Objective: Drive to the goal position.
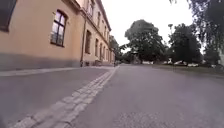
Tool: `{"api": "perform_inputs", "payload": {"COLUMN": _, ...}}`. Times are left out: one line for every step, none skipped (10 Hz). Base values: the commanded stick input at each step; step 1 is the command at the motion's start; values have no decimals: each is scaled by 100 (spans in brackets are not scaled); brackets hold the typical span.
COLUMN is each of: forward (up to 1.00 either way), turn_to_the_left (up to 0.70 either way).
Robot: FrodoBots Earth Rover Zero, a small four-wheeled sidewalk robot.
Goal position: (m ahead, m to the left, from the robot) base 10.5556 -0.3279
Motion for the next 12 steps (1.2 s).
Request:
{"api": "perform_inputs", "payload": {"forward": 45, "turn_to_the_left": -11}}
{"api": "perform_inputs", "payload": {"forward": 45, "turn_to_the_left": 0}}
{"api": "perform_inputs", "payload": {"forward": 45, "turn_to_the_left": 0}}
{"api": "perform_inputs", "payload": {"forward": 45, "turn_to_the_left": 0}}
{"api": "perform_inputs", "payload": {"forward": 45, "turn_to_the_left": 0}}
{"api": "perform_inputs", "payload": {"forward": 45, "turn_to_the_left": 0}}
{"api": "perform_inputs", "payload": {"forward": 45, "turn_to_the_left": 0}}
{"api": "perform_inputs", "payload": {"forward": 45, "turn_to_the_left": 0}}
{"api": "perform_inputs", "payload": {"forward": 45, "turn_to_the_left": 0}}
{"api": "perform_inputs", "payload": {"forward": 45, "turn_to_the_left": 0}}
{"api": "perform_inputs", "payload": {"forward": 45, "turn_to_the_left": 0}}
{"api": "perform_inputs", "payload": {"forward": 45, "turn_to_the_left": 0}}
